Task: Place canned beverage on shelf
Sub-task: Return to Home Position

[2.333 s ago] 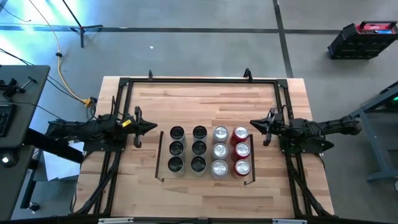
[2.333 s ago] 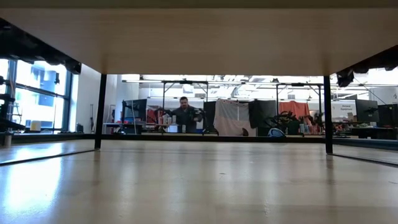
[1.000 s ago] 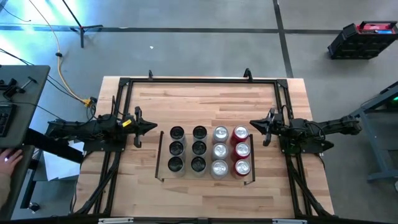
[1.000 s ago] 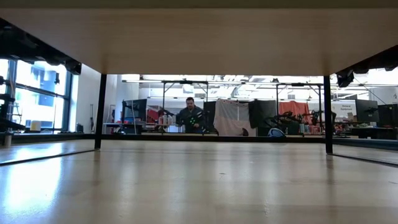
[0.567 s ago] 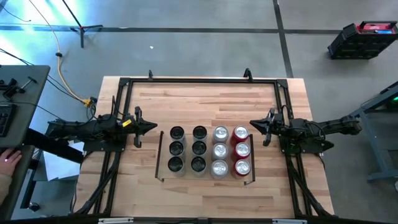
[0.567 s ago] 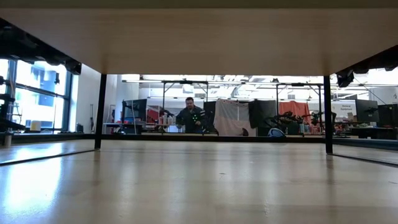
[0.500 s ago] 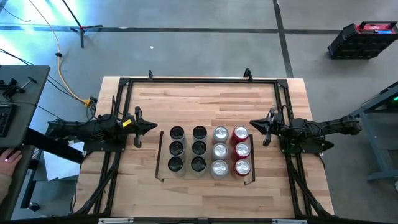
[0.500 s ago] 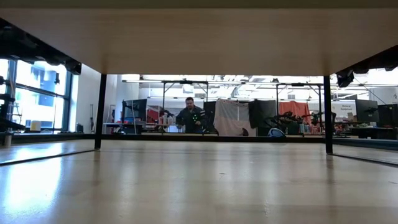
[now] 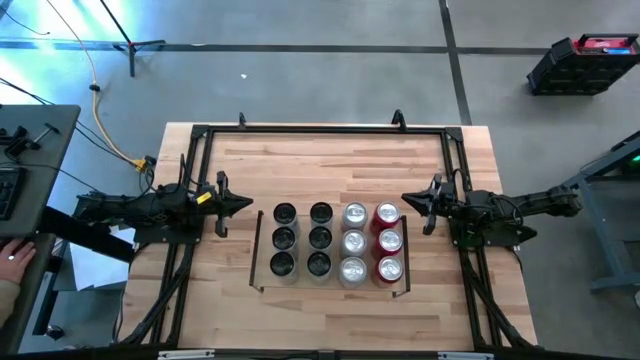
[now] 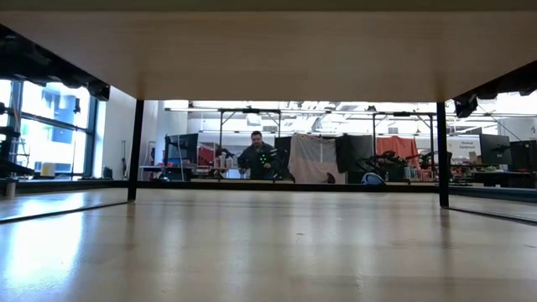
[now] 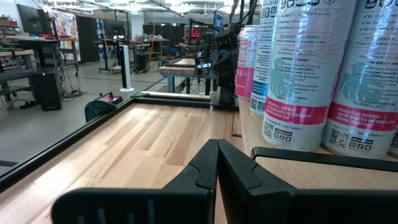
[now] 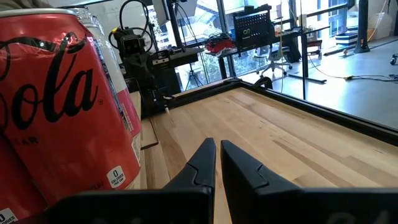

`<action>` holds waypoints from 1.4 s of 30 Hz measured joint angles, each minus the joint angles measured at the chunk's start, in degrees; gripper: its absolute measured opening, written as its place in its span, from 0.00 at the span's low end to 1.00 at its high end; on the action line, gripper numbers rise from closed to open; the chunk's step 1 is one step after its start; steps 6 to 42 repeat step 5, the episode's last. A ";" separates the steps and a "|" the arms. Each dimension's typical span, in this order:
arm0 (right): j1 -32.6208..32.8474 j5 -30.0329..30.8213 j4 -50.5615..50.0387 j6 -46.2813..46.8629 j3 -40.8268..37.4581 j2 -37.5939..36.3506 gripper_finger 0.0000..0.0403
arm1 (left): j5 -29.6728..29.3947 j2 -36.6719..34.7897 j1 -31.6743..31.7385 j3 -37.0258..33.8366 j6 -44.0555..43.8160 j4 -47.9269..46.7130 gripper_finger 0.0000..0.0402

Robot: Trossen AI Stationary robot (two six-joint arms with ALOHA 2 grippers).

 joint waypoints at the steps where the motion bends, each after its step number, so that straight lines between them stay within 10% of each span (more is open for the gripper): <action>1: 0.00 0.00 0.01 0.00 0.00 -0.01 0.03 | 0.00 0.00 0.00 0.00 0.00 -0.01 0.00; 42: 0.00 0.01 0.01 0.00 0.00 0.00 0.03 | -0.01 0.00 0.00 0.00 0.00 0.00 0.00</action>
